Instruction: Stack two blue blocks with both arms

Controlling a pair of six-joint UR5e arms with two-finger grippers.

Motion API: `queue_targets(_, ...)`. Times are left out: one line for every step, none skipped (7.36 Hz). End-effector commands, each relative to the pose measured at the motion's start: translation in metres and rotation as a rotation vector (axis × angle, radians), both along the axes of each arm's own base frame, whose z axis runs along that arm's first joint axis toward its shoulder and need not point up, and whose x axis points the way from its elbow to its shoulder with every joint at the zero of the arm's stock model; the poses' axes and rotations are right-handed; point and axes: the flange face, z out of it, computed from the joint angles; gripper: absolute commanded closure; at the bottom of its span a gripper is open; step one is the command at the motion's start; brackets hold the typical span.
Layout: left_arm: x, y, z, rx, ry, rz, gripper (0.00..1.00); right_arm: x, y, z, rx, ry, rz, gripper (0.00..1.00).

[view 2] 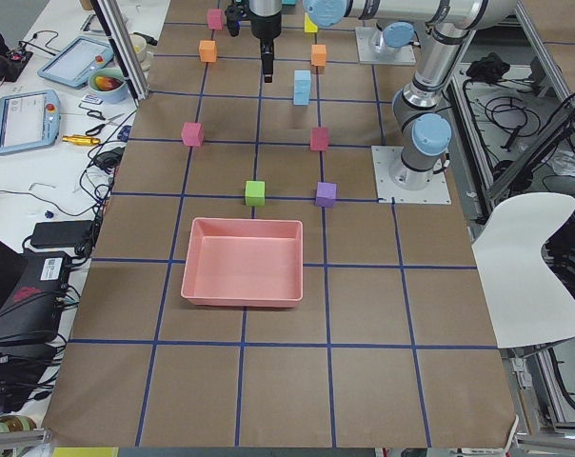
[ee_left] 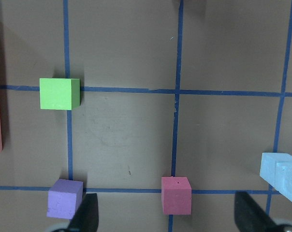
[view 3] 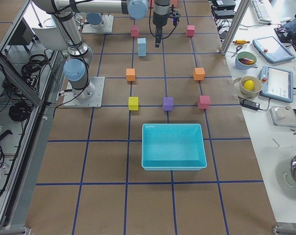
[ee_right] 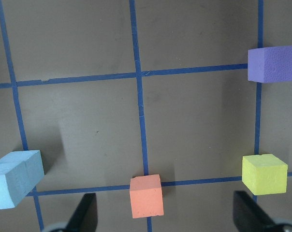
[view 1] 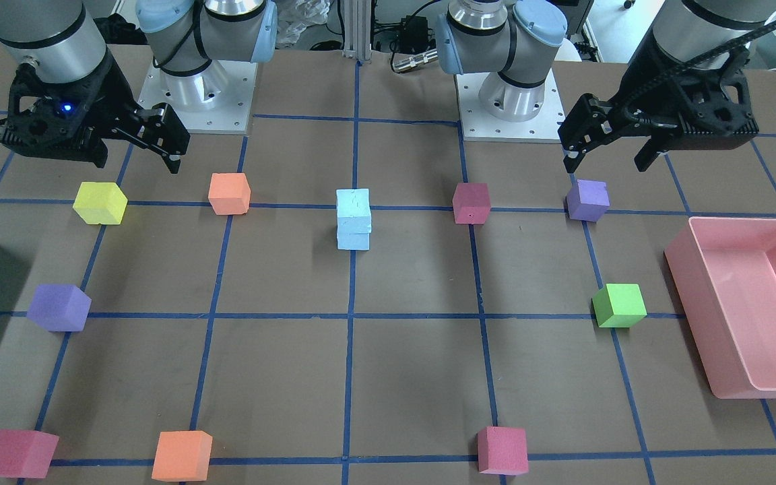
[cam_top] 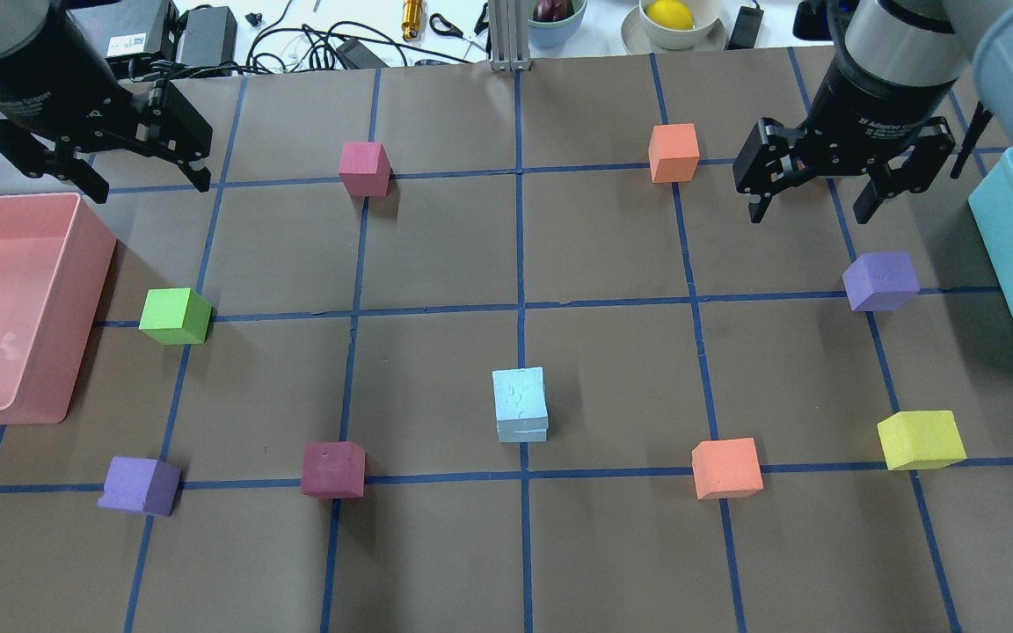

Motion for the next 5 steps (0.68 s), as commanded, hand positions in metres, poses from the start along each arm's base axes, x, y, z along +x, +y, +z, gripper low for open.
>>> queue_targets(-0.0017,-0.0044,0.0006,-0.023,-0.001,0.024,0.00,-0.0002,0.0018,0.0007,0.002,-0.003,0.000,0.00)
queue_targets(-0.0046,-0.0041,0.0014,-0.025,-0.003,0.032,0.00,0.0005,0.0021,0.0000,0.004,-0.003,-0.003,0.00)
queue_targets(-0.0054,-0.0034,-0.0003,-0.019,-0.011,0.031,0.00,0.0013,0.0024,-0.0008,0.005,-0.003,0.002,0.00)
queue_targets(-0.0069,-0.0032,-0.0003,-0.019,-0.011,0.028,0.00,0.0005,0.0023,-0.0008,0.005,-0.003,0.000,0.00)
queue_targets(-0.0069,-0.0032,-0.0003,-0.019,-0.011,0.026,0.00,-0.0007,0.0021,-0.0008,0.005,0.001,0.001,0.00)
